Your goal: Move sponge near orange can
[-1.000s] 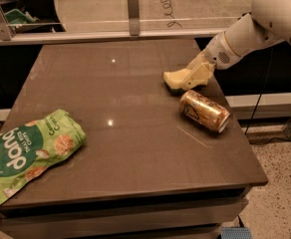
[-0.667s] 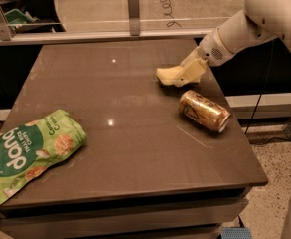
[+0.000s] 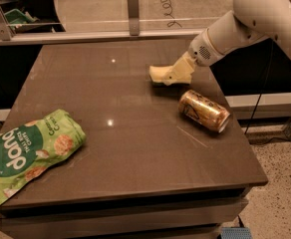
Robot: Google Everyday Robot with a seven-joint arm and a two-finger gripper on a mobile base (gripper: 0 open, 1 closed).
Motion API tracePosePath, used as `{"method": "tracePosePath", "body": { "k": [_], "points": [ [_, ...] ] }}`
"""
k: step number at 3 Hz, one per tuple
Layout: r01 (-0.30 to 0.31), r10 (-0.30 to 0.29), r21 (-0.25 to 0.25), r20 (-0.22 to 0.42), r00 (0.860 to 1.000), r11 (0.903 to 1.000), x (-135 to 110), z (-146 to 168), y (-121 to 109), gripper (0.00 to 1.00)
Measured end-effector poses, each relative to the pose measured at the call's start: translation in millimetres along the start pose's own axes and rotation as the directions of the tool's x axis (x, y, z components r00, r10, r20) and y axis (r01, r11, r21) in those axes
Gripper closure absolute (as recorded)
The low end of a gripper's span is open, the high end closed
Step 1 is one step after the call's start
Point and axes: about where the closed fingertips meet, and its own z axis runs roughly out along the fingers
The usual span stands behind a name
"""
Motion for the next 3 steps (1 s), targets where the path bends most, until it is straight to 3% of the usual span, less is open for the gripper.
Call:
{"method": "tracePosePath", "body": {
  "k": [2,3],
  "points": [
    [-0.113,0.114,0.031,-0.022,0.993,0.9931,8,3,28,1.00],
    [-0.139,0.141,0.041,-0.032,0.990,0.9894,18,-1,37,1.00]
  ]
}}
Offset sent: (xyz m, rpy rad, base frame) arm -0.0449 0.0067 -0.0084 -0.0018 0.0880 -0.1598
